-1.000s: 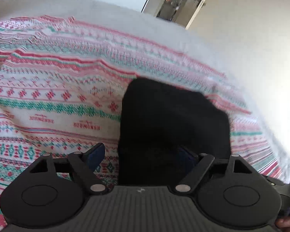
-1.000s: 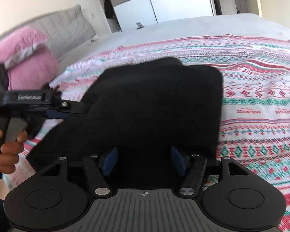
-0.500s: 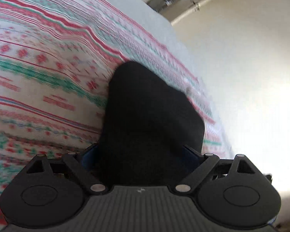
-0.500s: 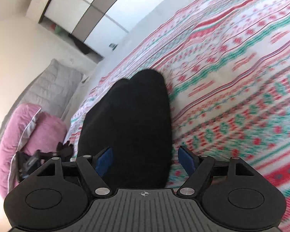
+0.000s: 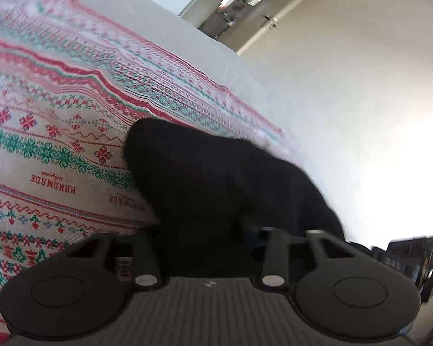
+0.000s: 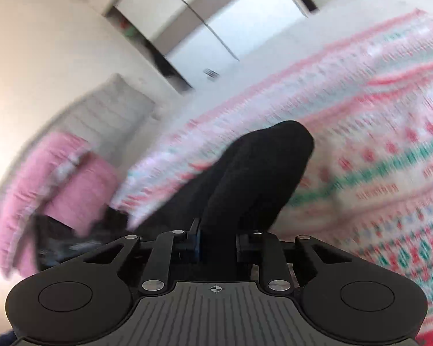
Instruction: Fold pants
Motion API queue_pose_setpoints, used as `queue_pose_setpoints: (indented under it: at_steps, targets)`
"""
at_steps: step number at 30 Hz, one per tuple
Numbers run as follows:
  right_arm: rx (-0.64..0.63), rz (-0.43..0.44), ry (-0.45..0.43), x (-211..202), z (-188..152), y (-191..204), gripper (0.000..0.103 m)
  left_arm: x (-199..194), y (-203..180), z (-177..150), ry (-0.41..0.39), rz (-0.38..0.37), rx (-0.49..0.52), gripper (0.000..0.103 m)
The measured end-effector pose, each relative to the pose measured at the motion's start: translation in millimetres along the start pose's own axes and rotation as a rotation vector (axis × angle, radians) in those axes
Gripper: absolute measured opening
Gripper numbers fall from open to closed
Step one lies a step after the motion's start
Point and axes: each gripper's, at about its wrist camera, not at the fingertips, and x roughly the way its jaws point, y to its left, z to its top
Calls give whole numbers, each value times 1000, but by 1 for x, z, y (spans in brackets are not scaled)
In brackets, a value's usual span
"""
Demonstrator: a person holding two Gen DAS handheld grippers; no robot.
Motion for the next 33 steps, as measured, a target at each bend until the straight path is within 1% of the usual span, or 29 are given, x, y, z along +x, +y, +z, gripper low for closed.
queue_pose_setpoints:
  at_steps: [1, 3, 5, 7, 9, 11, 12, 14, 15, 16, 17, 18, 19, 20, 21, 23, 24, 26, 27, 28, 29, 30, 32, 33]
  targets:
    - [-7, 27, -16, -5, 7, 3, 20, 1, 0, 2, -7, -18, -15, 34]
    - [-12, 81, -42, -12, 21, 6, 20, 1, -5, 7, -34, -47, -13, 32]
    - [-16, 135, -72, -18, 37, 6, 20, 0, -10, 16, -80, -98, -50, 30]
    - [28, 184, -90, -25, 57, -4, 20, 3, -22, 27, -118, -128, -60, 29]
    - [102, 222, -83, -27, 76, -25, 20, 7, -39, 42, -146, -112, -23, 29]
    - [146, 222, -69, -19, 91, -45, 20, 23, -50, 56, -148, -64, -11, 29]
    - [156, 202, -63, -11, 97, -55, 20, 34, -52, 63, -145, -33, -16, 28]
    - [169, 148, -54, 10, 105, -73, 20, 66, -55, 78, -122, 58, 1, 28]
    - [148, 118, -45, 21, 108, -80, 20, 83, -53, 83, -110, 103, 10, 25]
    - [114, 76, -27, 30, 109, -85, 20, 98, -50, 84, -91, 132, 21, 25]
    - [95, 4, 2, 42, 108, -95, 20, 113, -47, 82, -50, 188, 34, 26]
    - [112, -91, 39, 53, 106, -108, 26, 123, -45, 79, -32, 215, 43, 37]
    - [124, -159, 73, 61, 102, -118, 32, 124, -44, 75, -42, 210, 43, 39]
    - [112, -197, 80, 62, 97, -124, 42, 120, -45, 72, -54, 199, 45, 40]
    - [93, -212, 67, 61, 94, -125, 45, 118, -46, 73, -56, 198, 52, 42]
    - [53, -211, 42, 55, 89, -124, 50, 111, -46, 72, -44, 210, 56, 46]
    - [36, -229, 33, 51, 88, -123, 51, 107, -43, 72, -43, 217, 29, 47]
    - [13, -288, 16, 41, 90, -119, 52, 93, -36, 73, -69, 210, -64, 48]
    - [-15, -332, -9, 34, 92, -111, 54, 87, -33, 74, -89, 210, -98, 48]
    - [-52, -374, -43, 23, 94, -104, 57, 79, -33, 74, -109, 228, -111, 48]
    - [-92, -393, -82, 13, 92, -91, 57, 71, -39, 74, -130, 260, -86, 48]
    - [-123, -376, -106, 5, 89, -79, 57, 66, -48, 73, -146, 287, -33, 48]
    - [-191, -285, -114, -2, 80, -55, 57, 62, -74, 62, -150, 329, 121, 48]
    - [-221, -253, -93, -2, 73, -43, 57, 62, -84, 54, -142, 343, 186, 48]
